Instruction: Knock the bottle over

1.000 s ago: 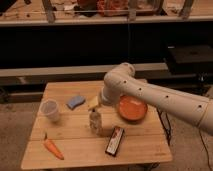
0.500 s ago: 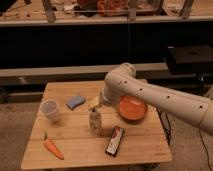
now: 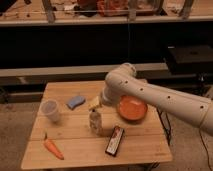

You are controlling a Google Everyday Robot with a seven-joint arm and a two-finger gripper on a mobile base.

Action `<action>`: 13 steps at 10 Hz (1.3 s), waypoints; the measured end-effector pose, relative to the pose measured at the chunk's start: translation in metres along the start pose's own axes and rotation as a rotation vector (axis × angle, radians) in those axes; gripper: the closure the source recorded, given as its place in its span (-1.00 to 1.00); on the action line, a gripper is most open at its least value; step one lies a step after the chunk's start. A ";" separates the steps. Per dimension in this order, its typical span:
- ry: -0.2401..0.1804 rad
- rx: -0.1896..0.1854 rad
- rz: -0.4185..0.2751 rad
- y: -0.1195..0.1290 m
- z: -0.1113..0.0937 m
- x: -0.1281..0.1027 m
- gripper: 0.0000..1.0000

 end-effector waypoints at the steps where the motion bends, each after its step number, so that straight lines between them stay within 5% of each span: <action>1: 0.000 -0.006 0.000 0.001 0.000 0.000 -0.60; 13: 0.019 -0.156 -0.014 0.022 -0.004 0.001 -0.60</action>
